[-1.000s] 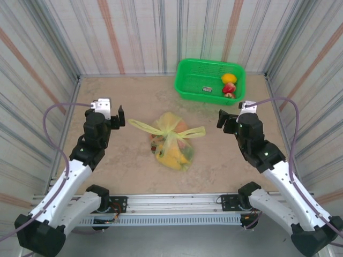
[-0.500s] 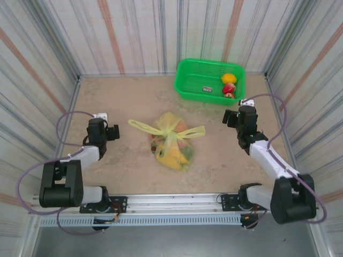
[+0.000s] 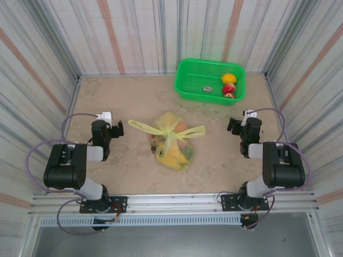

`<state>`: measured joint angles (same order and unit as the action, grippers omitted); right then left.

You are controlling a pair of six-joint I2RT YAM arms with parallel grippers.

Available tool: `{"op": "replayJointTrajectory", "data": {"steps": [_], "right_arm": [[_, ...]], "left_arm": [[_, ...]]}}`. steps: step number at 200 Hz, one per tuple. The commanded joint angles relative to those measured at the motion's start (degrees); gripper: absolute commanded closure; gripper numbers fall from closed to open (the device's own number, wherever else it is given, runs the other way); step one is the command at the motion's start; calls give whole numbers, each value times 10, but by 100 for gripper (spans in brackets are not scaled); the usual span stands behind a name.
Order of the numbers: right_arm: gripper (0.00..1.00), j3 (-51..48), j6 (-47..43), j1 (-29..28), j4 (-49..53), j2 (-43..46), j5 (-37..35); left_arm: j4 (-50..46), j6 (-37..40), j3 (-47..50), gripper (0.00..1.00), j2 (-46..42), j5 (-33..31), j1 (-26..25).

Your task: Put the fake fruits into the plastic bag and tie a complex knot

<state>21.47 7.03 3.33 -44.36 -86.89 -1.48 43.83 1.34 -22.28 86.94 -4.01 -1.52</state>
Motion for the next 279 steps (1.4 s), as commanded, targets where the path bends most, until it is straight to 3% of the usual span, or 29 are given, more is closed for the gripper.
{"op": "replayJointTrajectory", "data": {"steps": [1,42,120,279], "right_arm": [[1,-10,-13,0,-59,-7,24],[1,26,-21,2,-10,-21,47],[1,12,-28,-13,-32,-16,15],[1,13,-24,-6,-31,-17,27]], "left_arm": [[20,20,-10,1,-3,1,-8],[13,19,-16,1,1,14,-1],[17,24,-10,1,-4,12,-7],[20,23,-8,1,-5,13,-5]]}}
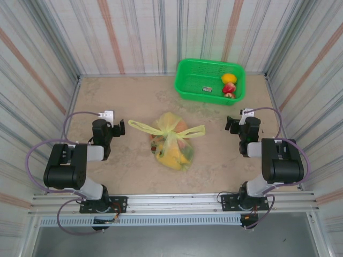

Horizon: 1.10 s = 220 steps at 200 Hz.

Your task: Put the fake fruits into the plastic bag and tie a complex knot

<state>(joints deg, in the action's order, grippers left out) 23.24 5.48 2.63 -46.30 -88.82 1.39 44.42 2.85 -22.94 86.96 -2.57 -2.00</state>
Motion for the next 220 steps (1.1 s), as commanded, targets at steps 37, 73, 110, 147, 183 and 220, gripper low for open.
{"op": "replayJointTrajectory", "data": {"steps": [37,73,110,147,183,220], "right_arm": [[1,-5,-8,1,-12,2,-2],[1,-5,-8,2,-12,3,-2],[1,-5,-8,2,-12,2,-1],[1,-5,-8,1,-12,3,-2],[1,-5,-8,2,-12,3,-1],[1,-4,-8,2,-12,3,-1]], "left_arm": [[14,6,-3,1,-6,2,1],[14,7,-3,1,-6,1,1],[18,12,0,1,-5,-11,-8],[19,13,0,1,-5,-14,-9],[17,13,-2,1,-4,-13,-9],[11,12,-4,1,-6,11,0]]}}
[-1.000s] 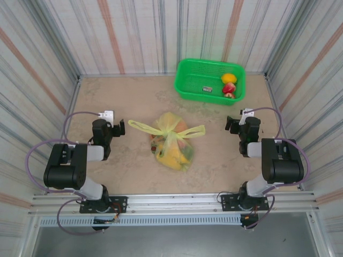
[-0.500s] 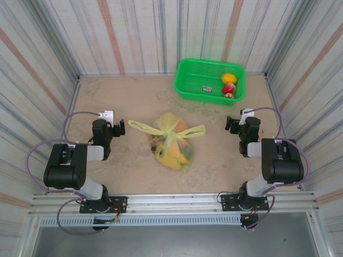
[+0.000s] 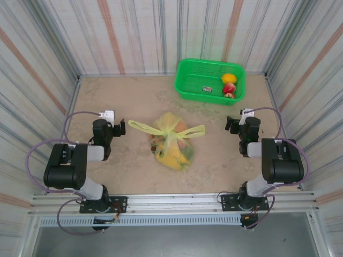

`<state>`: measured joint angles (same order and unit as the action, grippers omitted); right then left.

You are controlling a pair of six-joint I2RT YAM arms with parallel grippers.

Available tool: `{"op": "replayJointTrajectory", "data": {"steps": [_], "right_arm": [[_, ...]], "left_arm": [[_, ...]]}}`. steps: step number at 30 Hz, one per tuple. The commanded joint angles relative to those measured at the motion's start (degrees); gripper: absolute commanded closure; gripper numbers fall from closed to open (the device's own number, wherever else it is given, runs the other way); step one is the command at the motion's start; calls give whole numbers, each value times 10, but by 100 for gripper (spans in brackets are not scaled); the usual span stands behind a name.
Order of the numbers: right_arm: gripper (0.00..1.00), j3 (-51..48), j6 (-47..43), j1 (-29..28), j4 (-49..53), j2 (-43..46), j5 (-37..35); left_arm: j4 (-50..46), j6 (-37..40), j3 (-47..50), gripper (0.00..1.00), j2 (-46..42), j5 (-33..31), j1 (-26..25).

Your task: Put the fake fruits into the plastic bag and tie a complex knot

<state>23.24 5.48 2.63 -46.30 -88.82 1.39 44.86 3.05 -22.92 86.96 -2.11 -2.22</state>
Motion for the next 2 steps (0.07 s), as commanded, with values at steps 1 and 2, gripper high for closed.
{"op": "replayJointTrajectory", "data": {"steps": [1,2], "right_arm": [[1,-5,-8,2,-12,3,-1],[1,-5,-8,2,-12,2,-1]], "left_arm": [[7,10,-4,1,-6,5,2],[11,12,-2,1,-6,0,-2]]}}
